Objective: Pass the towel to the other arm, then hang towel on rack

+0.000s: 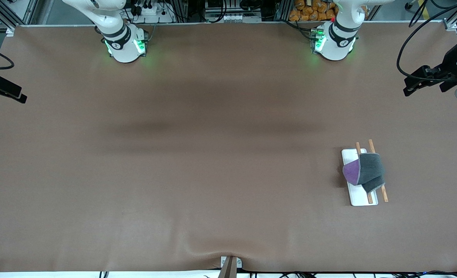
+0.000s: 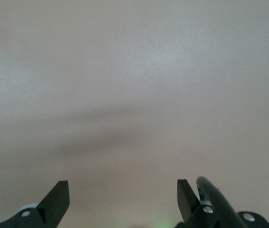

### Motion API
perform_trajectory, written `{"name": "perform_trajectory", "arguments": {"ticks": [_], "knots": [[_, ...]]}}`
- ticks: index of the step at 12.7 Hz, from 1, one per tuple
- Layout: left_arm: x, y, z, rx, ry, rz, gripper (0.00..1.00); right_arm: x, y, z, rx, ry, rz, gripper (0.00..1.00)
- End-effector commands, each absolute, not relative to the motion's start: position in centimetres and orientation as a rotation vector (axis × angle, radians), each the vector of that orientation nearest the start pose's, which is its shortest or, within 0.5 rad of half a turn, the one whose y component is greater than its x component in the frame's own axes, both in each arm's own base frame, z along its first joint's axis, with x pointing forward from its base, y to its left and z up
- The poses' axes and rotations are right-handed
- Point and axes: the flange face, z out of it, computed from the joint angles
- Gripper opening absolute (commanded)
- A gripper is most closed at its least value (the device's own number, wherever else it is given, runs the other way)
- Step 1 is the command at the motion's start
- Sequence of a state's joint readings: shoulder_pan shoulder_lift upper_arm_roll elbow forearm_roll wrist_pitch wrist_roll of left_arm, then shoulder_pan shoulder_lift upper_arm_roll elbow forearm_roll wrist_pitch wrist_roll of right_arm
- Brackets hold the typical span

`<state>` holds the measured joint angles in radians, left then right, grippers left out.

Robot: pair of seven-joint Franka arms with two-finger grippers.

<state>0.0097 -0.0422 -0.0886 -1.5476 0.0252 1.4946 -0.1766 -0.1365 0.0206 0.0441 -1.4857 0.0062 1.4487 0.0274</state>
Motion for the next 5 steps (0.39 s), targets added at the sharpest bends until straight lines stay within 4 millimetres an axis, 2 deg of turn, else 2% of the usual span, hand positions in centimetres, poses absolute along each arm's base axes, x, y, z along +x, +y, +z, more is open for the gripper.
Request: {"name": "perform_trajectory", "arguments": {"ticks": [1, 5], "knots": [[52.76, -3.95, 65.28, -3.082, -0.147, -0.016, 1.0, 54.31, -5.23, 64.83, -3.107, 0.184, 0.07, 1.0], [52.79, -4.17, 65.41, -3.095, -0.144, -0.018, 1.0, 54.34, -5.23, 64.79, -3.107, 0.185, 0.067, 1.0]]}}
